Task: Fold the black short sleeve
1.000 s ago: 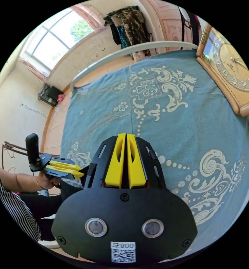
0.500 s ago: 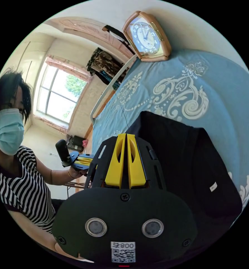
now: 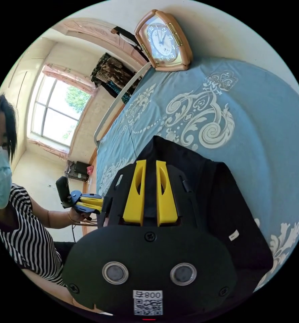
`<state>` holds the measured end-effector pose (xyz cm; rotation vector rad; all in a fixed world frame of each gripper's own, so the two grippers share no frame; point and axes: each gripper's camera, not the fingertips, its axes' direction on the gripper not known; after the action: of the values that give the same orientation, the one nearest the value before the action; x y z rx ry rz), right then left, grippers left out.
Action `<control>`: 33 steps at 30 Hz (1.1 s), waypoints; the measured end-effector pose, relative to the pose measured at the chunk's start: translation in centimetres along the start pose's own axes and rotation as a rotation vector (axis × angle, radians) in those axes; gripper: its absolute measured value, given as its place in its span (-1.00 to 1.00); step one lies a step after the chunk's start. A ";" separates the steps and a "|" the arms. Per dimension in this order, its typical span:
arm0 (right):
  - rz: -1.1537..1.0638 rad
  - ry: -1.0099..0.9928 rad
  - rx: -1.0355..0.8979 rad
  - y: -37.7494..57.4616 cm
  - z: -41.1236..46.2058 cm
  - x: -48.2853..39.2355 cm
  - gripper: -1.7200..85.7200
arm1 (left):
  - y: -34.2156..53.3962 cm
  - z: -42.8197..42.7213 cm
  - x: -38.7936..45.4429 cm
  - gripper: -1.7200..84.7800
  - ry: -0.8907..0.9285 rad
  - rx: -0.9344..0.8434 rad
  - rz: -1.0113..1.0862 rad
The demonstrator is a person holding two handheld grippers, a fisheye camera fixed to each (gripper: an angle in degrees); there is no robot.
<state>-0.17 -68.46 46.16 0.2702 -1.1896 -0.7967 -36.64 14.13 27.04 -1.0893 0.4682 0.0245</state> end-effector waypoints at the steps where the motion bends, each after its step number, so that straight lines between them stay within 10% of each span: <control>1: -0.008 -0.001 -0.025 -1.0 0.6 0.3 -0.80 | 0.0 0.0 -1.1 -0.82 0.018 0.019 -0.068; 8: -0.029 0.034 -0.146 -4.5 3.6 1.2 -0.90 | -0.3 1.8 -7.6 -0.87 0.242 0.119 -0.386; 33: -0.054 0.063 -0.197 -5.0 2.2 1.0 -0.89 | -2.2 2.0 -12.1 -0.92 0.335 0.279 -0.464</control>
<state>-4.08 -72.18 44.82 0.1645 -1.0398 -0.9397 -46.29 17.32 34.24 -0.9060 0.4904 -0.6232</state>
